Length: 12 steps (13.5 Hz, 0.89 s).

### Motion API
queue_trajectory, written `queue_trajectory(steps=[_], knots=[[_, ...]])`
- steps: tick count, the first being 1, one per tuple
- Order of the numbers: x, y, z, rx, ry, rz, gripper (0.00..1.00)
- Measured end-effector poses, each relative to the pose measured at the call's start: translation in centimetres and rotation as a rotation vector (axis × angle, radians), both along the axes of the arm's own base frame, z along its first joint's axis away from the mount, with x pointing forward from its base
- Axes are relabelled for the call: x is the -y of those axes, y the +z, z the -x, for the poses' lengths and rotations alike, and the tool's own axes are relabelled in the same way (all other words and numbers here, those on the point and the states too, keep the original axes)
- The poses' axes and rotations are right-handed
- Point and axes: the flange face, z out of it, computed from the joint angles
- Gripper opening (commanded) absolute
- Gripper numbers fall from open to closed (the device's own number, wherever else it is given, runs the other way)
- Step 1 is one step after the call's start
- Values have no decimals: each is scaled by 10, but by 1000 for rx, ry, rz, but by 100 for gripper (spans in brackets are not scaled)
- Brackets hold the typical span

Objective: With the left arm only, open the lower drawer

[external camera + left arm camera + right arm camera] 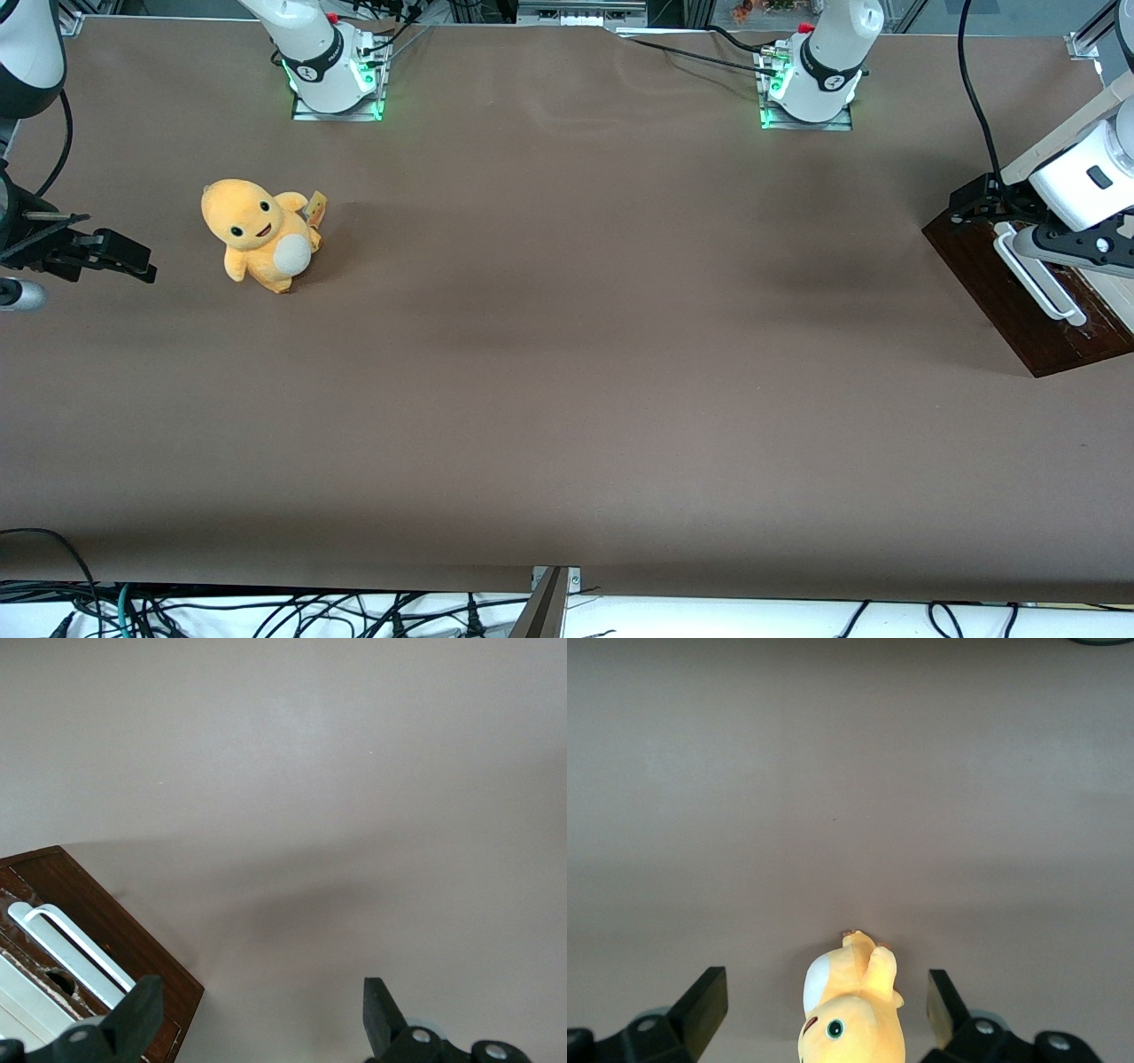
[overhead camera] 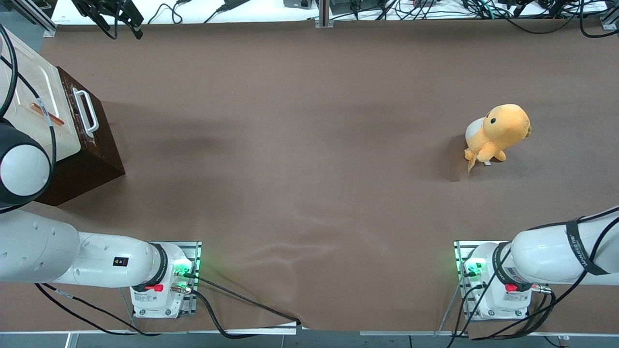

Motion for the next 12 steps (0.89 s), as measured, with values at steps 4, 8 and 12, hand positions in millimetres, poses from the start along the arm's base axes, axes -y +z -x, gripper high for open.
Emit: queue_trajectory(steps=[4, 8, 12], knots=[[0, 0, 0, -1, -1, 0, 100], [0, 0, 0, -1, -1, 0, 100], [1, -13, 0, -47, 43, -7, 100]])
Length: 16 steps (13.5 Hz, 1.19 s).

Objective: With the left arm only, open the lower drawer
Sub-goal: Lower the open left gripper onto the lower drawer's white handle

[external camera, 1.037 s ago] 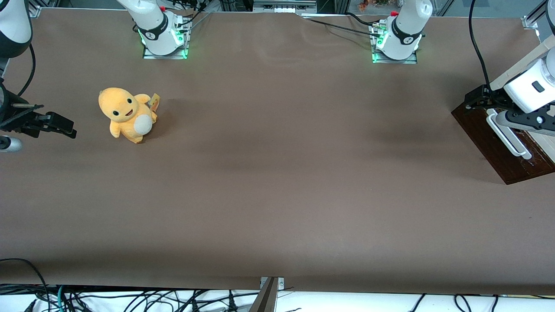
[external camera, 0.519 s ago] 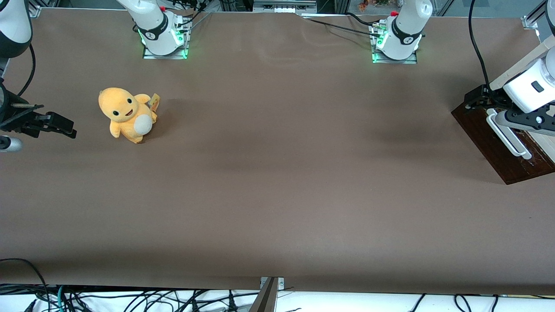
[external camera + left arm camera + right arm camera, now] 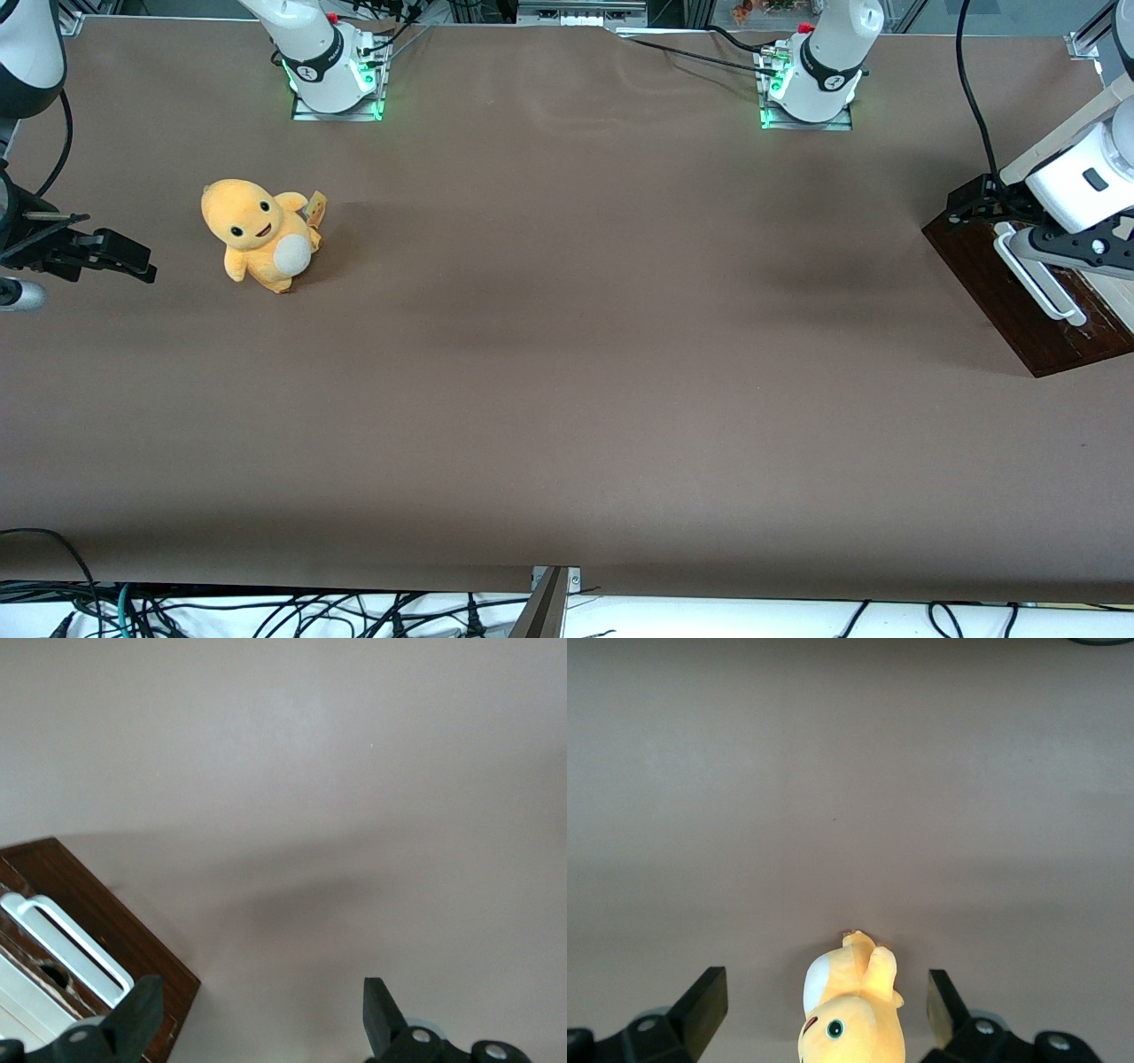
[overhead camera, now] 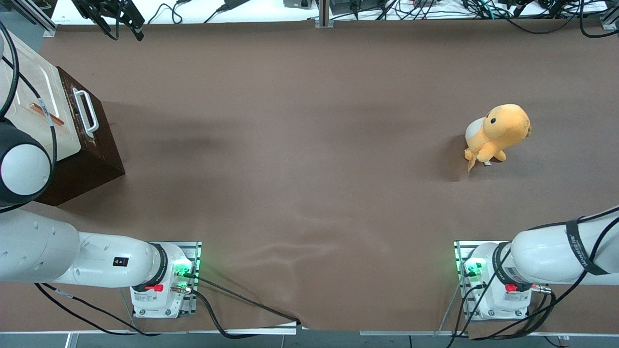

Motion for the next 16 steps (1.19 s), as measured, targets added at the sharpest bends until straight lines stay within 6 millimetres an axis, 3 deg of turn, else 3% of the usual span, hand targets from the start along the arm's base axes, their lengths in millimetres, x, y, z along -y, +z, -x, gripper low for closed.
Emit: queue_trajectory(steps=[3, 7, 13, 16], knots=[[-1, -41, -3, -128, 116, -46, 100], [-19, -140, -16, -341, 240, -286, 100], [-83, -288, -15, -597, 249, -746, 100], [-100, -331, -13, -614, 247, -932, 100]])
